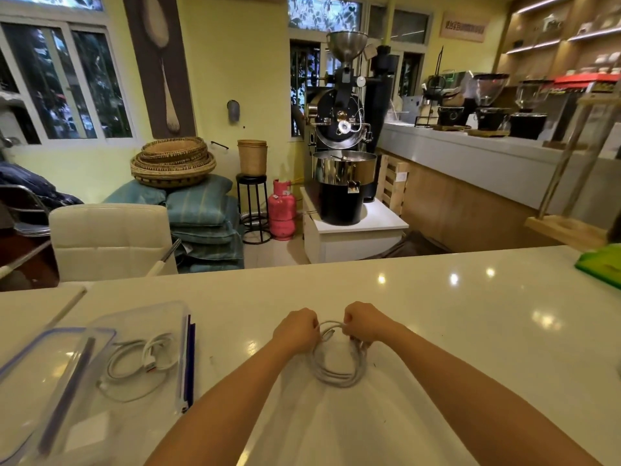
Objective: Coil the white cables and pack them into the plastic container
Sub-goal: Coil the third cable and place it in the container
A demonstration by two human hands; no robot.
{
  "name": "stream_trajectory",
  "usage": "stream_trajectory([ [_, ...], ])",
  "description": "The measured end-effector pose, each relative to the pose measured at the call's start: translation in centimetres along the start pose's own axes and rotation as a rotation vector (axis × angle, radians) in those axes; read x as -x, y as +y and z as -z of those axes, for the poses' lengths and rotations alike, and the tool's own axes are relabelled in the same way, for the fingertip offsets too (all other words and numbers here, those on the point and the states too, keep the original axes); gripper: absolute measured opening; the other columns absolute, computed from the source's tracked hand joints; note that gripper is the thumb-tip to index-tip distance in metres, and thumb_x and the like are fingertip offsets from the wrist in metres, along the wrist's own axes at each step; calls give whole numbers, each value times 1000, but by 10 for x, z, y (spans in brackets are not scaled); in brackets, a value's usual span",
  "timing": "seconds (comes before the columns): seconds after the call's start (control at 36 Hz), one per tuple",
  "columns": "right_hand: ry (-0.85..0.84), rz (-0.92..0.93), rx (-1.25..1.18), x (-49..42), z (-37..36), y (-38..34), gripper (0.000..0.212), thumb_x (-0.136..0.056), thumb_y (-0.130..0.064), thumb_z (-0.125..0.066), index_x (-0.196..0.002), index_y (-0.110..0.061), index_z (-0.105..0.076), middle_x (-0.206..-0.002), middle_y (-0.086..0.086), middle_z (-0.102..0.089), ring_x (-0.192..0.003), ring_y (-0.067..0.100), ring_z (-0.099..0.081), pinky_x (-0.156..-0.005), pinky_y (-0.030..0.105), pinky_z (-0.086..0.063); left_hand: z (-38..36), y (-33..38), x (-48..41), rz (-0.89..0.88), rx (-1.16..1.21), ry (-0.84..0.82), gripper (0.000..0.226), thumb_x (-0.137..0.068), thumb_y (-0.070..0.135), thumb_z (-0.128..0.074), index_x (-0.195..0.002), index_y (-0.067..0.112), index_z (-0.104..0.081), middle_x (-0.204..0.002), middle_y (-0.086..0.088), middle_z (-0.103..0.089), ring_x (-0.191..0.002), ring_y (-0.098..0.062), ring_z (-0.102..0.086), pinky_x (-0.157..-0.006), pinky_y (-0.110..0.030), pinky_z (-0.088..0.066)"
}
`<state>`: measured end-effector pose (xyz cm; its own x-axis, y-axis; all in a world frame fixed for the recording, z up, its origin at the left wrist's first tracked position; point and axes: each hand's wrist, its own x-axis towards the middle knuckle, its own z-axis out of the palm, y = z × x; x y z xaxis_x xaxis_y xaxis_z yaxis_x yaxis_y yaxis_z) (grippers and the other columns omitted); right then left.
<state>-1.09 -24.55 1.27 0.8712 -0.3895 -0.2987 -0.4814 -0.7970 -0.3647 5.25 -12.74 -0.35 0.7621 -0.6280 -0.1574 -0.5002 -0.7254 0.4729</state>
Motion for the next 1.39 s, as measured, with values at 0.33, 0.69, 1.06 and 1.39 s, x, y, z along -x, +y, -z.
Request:
stream_trajectory([
  [0.33, 83, 73, -309, 3, 23, -23, 28, -94, -13, -44, -105, 6, -60, -100, 24, -66, -77, 23, -58, -55, 22, -46, 54, -4, 9, -46, 472, 68, 25, -91, 10, -48, -66, 13, -50, -60, -4, -56, -52, -12, -52, -52, -19, -43],
  [0.69, 181, 5, -784, -1, 51, -32, 26, -96, -10, -39, -80, 2, -55, -66, 12, -59, -53, 21, -59, -45, 22, -50, 110, -22, 25, -111, 1015, -24, 32, -92, 9, -46, -60, 13, -46, -37, 7, -42, -35, -7, -40, -53, -23, -40],
  [1.06, 92, 121, -980, -2, 29, -56, 16, -96, -12, -42, -100, -1, -53, -73, 14, -62, -61, 22, -62, -48, 23, -55, 138, -3, 52, -554, 1394, -208, 12, -79, 2, -45, -81, 13, -50, -50, 3, -60, -53, -9, -61, -80, -25, -52],
  [1.39, -227, 151, -862, 16, -2, -81, 22, -94, -12, -48, -107, -2, -63, -74, 6, -58, -61, 12, -52, -56, 20, -47, 146, 11, 44, -449, 1118, 115, 26, -96, 5, -36, -80, 12, -55, -55, 7, -61, -46, -2, -54, -55, -17, -45],
])
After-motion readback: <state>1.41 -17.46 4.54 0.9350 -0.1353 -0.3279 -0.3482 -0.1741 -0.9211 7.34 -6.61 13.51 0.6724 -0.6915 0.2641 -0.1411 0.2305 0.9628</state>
